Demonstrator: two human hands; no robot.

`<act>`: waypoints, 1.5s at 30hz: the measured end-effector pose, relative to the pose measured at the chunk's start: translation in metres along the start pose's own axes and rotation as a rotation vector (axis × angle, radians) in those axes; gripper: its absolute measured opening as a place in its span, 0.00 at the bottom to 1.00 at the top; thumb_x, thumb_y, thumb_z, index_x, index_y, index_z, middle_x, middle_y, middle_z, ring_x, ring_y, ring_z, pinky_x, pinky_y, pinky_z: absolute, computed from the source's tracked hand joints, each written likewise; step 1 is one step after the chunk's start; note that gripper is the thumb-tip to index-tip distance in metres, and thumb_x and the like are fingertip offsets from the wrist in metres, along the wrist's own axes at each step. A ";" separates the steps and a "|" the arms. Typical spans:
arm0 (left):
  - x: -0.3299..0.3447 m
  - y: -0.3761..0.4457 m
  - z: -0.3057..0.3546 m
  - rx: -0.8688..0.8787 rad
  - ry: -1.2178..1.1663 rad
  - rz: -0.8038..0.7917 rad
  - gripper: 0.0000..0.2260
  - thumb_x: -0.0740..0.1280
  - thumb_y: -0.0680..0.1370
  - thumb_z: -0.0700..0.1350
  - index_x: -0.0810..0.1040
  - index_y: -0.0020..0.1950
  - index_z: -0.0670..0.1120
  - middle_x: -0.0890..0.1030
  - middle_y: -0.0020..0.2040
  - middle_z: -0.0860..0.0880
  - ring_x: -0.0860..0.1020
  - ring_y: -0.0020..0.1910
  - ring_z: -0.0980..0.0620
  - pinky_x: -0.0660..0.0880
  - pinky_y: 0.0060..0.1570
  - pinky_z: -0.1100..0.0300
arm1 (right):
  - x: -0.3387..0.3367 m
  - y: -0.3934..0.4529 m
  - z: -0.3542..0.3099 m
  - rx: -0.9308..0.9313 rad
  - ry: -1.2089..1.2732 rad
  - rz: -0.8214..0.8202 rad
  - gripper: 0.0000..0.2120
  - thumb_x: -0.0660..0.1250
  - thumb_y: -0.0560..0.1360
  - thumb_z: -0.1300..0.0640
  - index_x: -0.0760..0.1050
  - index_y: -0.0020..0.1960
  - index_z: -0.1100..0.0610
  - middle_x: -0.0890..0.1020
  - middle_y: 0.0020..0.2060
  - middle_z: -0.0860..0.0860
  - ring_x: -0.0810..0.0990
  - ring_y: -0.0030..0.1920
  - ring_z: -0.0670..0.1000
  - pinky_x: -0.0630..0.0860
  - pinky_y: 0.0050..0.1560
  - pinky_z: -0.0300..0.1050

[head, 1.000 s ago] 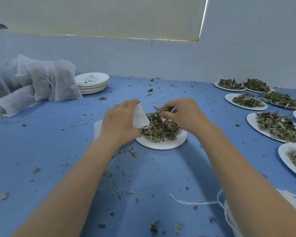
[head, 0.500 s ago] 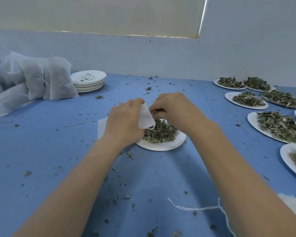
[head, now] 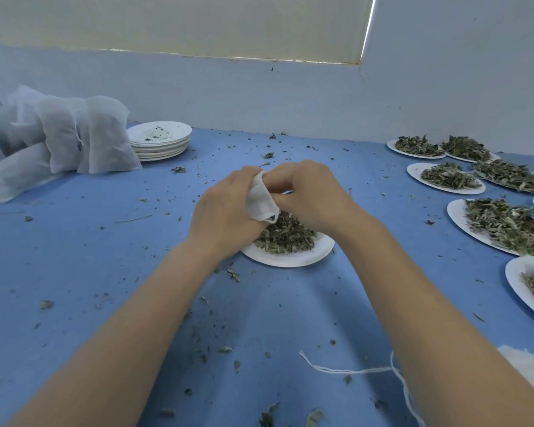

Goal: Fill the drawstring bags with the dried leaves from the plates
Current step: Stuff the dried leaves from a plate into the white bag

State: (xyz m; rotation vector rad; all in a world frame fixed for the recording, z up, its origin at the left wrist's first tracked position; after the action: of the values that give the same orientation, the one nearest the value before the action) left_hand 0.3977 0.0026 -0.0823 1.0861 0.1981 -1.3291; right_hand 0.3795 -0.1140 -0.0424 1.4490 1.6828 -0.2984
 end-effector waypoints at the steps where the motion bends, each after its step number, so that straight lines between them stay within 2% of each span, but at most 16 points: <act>1: -0.001 0.000 0.000 0.008 0.007 -0.001 0.24 0.69 0.67 0.47 0.71 0.63 0.52 0.77 0.55 0.53 0.75 0.51 0.50 0.67 0.44 0.59 | 0.001 0.000 -0.001 -0.003 0.005 -0.038 0.11 0.65 0.73 0.64 0.83 0.47 0.54 0.84 0.44 0.52 0.80 0.48 0.51 0.74 0.49 0.41; 4: -0.004 0.001 0.000 0.035 0.053 -0.032 0.25 0.70 0.67 0.45 0.70 0.63 0.51 0.77 0.54 0.52 0.75 0.48 0.48 0.68 0.42 0.58 | 0.001 -0.006 -0.002 -0.020 0.088 -0.196 0.14 0.64 0.74 0.65 0.83 0.52 0.51 0.85 0.45 0.45 0.80 0.48 0.40 0.74 0.48 0.31; 5: -0.005 0.002 0.000 0.039 0.090 -0.049 0.25 0.70 0.67 0.46 0.70 0.63 0.52 0.77 0.53 0.51 0.75 0.48 0.47 0.67 0.41 0.58 | -0.001 -0.006 0.000 -0.020 0.132 -0.201 0.14 0.65 0.74 0.64 0.82 0.53 0.50 0.85 0.46 0.44 0.80 0.48 0.37 0.73 0.45 0.28; 8: -0.013 0.007 -0.006 0.032 0.179 -0.059 0.25 0.71 0.68 0.47 0.69 0.63 0.52 0.76 0.53 0.50 0.74 0.48 0.45 0.64 0.41 0.58 | -0.014 -0.003 0.011 0.037 0.254 -0.010 0.09 0.69 0.73 0.60 0.83 0.50 0.50 0.85 0.42 0.42 0.80 0.42 0.34 0.72 0.38 0.26; 10: -0.017 0.008 -0.010 0.019 0.219 -0.062 0.25 0.71 0.68 0.48 0.68 0.64 0.52 0.76 0.54 0.49 0.74 0.50 0.44 0.64 0.41 0.58 | -0.017 -0.001 0.020 0.083 0.097 0.071 0.05 0.71 0.72 0.55 0.83 0.46 0.48 0.83 0.37 0.40 0.79 0.39 0.37 0.73 0.41 0.29; 11: -0.018 0.008 -0.012 0.015 0.238 -0.071 0.26 0.71 0.68 0.48 0.68 0.64 0.51 0.76 0.55 0.49 0.74 0.51 0.44 0.64 0.42 0.58 | -0.014 0.000 0.023 0.101 -0.032 0.044 0.05 0.71 0.70 0.51 0.82 0.47 0.46 0.82 0.37 0.40 0.79 0.39 0.39 0.73 0.41 0.32; 14: -0.017 0.007 -0.015 0.012 0.269 -0.093 0.26 0.70 0.68 0.46 0.67 0.64 0.51 0.75 0.56 0.48 0.73 0.52 0.44 0.64 0.42 0.57 | 0.006 -0.002 0.032 0.153 -0.263 -0.137 0.18 0.72 0.66 0.41 0.78 0.54 0.41 0.78 0.44 0.42 0.73 0.41 0.39 0.66 0.36 0.33; 16: -0.016 0.007 -0.015 0.004 0.263 -0.093 0.26 0.70 0.68 0.45 0.67 0.64 0.51 0.75 0.56 0.49 0.73 0.52 0.44 0.64 0.43 0.57 | 0.018 -0.002 0.033 0.138 -0.335 -0.183 0.23 0.73 0.64 0.39 0.76 0.58 0.41 0.74 0.42 0.42 0.70 0.43 0.42 0.63 0.34 0.34; 19: -0.016 0.006 -0.014 0.006 0.248 -0.087 0.25 0.70 0.68 0.45 0.67 0.64 0.51 0.75 0.56 0.49 0.73 0.52 0.44 0.63 0.43 0.57 | 0.028 -0.001 0.033 0.100 -0.448 -0.186 0.21 0.71 0.68 0.44 0.75 0.60 0.45 0.68 0.39 0.43 0.70 0.47 0.47 0.65 0.38 0.38; 23: -0.015 0.006 -0.014 0.020 0.249 -0.087 0.25 0.70 0.69 0.45 0.67 0.64 0.50 0.75 0.56 0.48 0.73 0.52 0.44 0.64 0.44 0.57 | 0.024 0.002 0.031 0.073 -0.449 -0.151 0.13 0.69 0.73 0.50 0.79 0.57 0.50 0.78 0.43 0.48 0.75 0.47 0.47 0.71 0.44 0.40; 26: -0.017 0.006 -0.015 0.035 0.256 -0.078 0.24 0.70 0.69 0.45 0.68 0.64 0.49 0.76 0.55 0.48 0.73 0.51 0.44 0.63 0.44 0.57 | 0.007 0.002 0.029 0.068 -0.376 -0.073 0.09 0.70 0.73 0.52 0.82 0.52 0.51 0.81 0.41 0.47 0.78 0.45 0.47 0.73 0.43 0.36; 29: -0.016 0.007 -0.017 0.049 0.291 -0.076 0.25 0.69 0.69 0.44 0.68 0.64 0.49 0.76 0.56 0.48 0.73 0.51 0.44 0.63 0.44 0.57 | -0.009 0.000 0.031 0.091 -0.256 -0.004 0.07 0.72 0.71 0.52 0.83 0.49 0.50 0.79 0.35 0.43 0.78 0.42 0.44 0.71 0.39 0.30; 34: -0.011 0.006 -0.017 0.095 0.340 -0.076 0.25 0.70 0.69 0.45 0.68 0.64 0.48 0.77 0.56 0.47 0.74 0.52 0.43 0.62 0.44 0.57 | -0.021 -0.003 0.035 0.124 0.066 0.109 0.04 0.73 0.70 0.55 0.81 0.44 0.48 0.84 0.39 0.48 0.82 0.41 0.44 0.76 0.49 0.34; 38: -0.008 0.005 -0.017 0.109 0.335 -0.078 0.25 0.70 0.69 0.45 0.69 0.64 0.47 0.77 0.56 0.46 0.74 0.52 0.42 0.63 0.45 0.56 | -0.025 -0.002 0.035 0.120 0.135 0.180 0.05 0.73 0.71 0.56 0.82 0.46 0.50 0.81 0.34 0.43 0.78 0.32 0.38 0.75 0.43 0.30; 41: -0.008 0.004 -0.018 0.089 0.311 -0.078 0.26 0.71 0.68 0.45 0.68 0.65 0.47 0.77 0.56 0.46 0.74 0.53 0.42 0.63 0.45 0.56 | -0.027 0.000 0.034 0.115 0.112 0.217 0.05 0.72 0.71 0.54 0.81 0.46 0.47 0.81 0.35 0.42 0.77 0.35 0.38 0.72 0.43 0.28; 45: -0.008 0.004 -0.017 0.055 0.283 -0.059 0.26 0.71 0.69 0.45 0.68 0.65 0.47 0.76 0.56 0.45 0.73 0.53 0.42 0.64 0.46 0.55 | -0.022 0.000 0.031 0.097 0.090 0.179 0.05 0.72 0.71 0.54 0.79 0.43 0.44 0.82 0.37 0.43 0.76 0.36 0.36 0.69 0.40 0.26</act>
State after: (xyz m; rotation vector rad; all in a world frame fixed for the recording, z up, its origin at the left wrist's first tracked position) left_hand 0.4062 0.0199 -0.0845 1.3230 0.4077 -1.2350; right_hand 0.3922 -0.1494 -0.0447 1.6951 1.6139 -0.2210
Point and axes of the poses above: each hand's wrist, its own y-axis towards the middle knuckle, its own x-axis out of the palm, z = x × y, the point moved 5 cm from there along y, towards the middle knuckle
